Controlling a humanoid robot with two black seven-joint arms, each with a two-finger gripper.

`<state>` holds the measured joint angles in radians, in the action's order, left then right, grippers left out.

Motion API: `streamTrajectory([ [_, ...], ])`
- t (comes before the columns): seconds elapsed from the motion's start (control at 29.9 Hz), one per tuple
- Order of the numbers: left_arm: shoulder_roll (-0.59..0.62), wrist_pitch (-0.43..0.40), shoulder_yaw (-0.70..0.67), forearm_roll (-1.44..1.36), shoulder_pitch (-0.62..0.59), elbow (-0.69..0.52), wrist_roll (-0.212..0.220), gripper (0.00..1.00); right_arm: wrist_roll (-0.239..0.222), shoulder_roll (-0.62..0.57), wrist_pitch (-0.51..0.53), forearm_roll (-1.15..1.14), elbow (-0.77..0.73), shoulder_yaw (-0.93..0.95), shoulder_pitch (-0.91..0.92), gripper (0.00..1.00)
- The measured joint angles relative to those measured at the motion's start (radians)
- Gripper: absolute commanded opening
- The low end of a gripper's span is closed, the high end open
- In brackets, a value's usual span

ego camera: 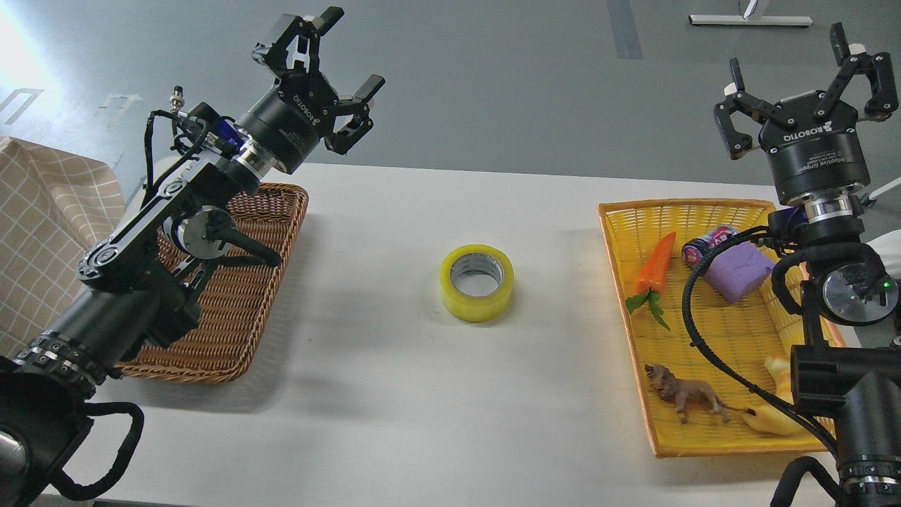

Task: Place and transfer tape with both arms
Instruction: 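Reach the left gripper toward the tape roll on the table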

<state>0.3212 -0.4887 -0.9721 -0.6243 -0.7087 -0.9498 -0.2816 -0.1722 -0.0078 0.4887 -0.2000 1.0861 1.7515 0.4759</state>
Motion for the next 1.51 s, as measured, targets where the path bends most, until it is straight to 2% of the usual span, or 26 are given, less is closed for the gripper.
streamTrajectory([
  [0.3, 0.045, 0.0, 0.007, -0.379, 0.001, -0.202, 0.001, 0.98, -0.016, 0.005, 0.0, 0.016, 0.003, -0.093, -0.018, 0.98],
  [0.54, 0.054, 0.005, 0.017, -0.602, 0.002, -0.284, 0.0, 0.98, -0.016, 0.0, 0.0, 0.017, 0.006, -0.116, -0.047, 0.98],
  [0.77, 0.084, 0.016, 0.177, -0.832, -0.033, -0.308, 0.012, 0.98, -0.015, -0.002, 0.0, 0.019, 0.003, -0.107, -0.066, 0.98],
  [0.87, 0.085, 0.021, 0.232, -0.964, -0.044, -0.309, 0.054, 0.98, -0.014, -0.005, 0.0, 0.021, 0.007, -0.1, -0.07, 0.98],
  [1.17, 0.076, 0.024, 0.303, -1.12, -0.063, -0.308, 0.273, 0.98, -0.013, -0.007, 0.0, 0.02, 0.003, -0.088, -0.077, 0.98],
  [1.34, 0.076, 0.023, 0.459, -1.121, -0.125, -0.307, 0.325, 0.98, -0.012, -0.008, 0.0, 0.019, 0.001, -0.068, -0.082, 0.98],
  [1.51, 0.074, 0.024, 0.496, -1.121, -0.152, -0.303, 0.373, 0.98, -0.012, -0.009, 0.0, 0.02, 0.005, -0.064, -0.088, 0.98],
])
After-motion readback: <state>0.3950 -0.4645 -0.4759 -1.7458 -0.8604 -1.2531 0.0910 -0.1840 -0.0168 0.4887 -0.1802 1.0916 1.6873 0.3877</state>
